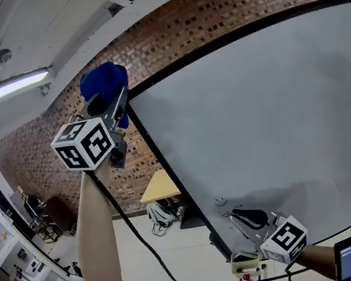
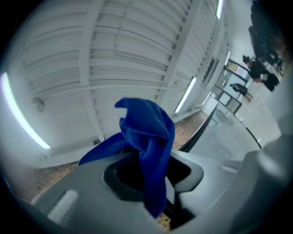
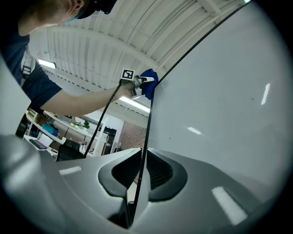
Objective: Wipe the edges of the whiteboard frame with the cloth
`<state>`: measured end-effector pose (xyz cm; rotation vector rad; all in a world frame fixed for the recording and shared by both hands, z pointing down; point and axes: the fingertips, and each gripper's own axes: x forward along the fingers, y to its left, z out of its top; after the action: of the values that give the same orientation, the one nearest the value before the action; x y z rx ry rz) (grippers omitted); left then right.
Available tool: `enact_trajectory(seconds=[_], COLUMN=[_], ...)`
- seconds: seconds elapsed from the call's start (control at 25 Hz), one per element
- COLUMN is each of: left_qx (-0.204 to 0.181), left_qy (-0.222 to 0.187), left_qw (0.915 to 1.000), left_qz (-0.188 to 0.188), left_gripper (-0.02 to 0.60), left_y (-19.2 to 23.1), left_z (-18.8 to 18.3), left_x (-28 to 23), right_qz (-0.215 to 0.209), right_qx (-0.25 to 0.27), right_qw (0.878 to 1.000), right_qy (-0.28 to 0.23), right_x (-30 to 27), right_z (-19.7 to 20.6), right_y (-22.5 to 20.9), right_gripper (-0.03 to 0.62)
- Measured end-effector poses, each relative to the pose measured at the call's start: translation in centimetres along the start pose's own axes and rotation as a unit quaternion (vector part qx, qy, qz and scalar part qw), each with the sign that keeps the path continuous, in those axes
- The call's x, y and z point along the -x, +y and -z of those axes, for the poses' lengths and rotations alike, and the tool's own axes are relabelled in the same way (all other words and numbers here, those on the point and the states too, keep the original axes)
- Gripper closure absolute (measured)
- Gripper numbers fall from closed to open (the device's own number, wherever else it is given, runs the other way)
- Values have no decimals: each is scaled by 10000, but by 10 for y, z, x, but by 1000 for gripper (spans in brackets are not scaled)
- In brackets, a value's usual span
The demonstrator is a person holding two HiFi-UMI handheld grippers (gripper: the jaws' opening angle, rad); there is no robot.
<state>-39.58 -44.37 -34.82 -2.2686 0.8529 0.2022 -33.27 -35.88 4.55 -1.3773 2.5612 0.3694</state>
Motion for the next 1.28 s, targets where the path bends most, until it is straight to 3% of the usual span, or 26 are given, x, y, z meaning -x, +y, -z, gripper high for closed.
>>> enact_trajectory(seconds=[0.2, 0.36, 0.48, 0.6, 0.68, 0.76, 0.84, 0.96, 1.04, 1.2, 1.28], left_qx=[-1070, -1220, -855, 13, 614, 897, 1067, 1504, 1836, 1995, 2441], left_qy=[639, 1009, 819, 6, -600, -1027, -1329, -1619, -1559, -685, -335], left_qw=[9922, 9874, 9929, 10000, 9962, 9901, 9844, 9750, 9705, 9772, 9682], left_qz=[80, 11, -72, -53, -117, -331, -431, -239, -111, 250, 428], left_gripper=[456, 457, 457, 458, 457, 457, 457, 456, 456, 456, 456], left_y=[-27, -35, -34, -36, -45, -57, -78, -131, -177, -273, -317], left_z=[-2, -5, -14, -29, -38, -45, -49, -49, -34, 37, 72], left_x=[-22, -35, -30, -11, 3, 25, 49, 89, 114, 146, 169], right_qz=[64, 76, 106, 159, 216, 314, 441, 681, 852, 1140, 1244], right_qx=[-88, -136, -192, -289, -322, -326, -361, -592, -803, -1184, -1210], right_qw=[9999, 9999, 9997, 9994, 9992, 9989, 9982, 9956, 9929, 9863, 9848], right_qy=[-1, -9, -51, -79, -89, -111, -171, -254, -228, -135, -89], right_x=[12, 23, 32, 46, 62, 77, 90, 114, 132, 154, 170], right_z=[1, -3, -5, -2, -1, 1, 1, 1, 5, 19, 15], right_y=[-9, -15, -13, -13, -24, -33, -40, -49, -52, -53, -47], right_gripper=[554, 554, 555, 556, 556, 556, 556, 556, 556, 556, 556])
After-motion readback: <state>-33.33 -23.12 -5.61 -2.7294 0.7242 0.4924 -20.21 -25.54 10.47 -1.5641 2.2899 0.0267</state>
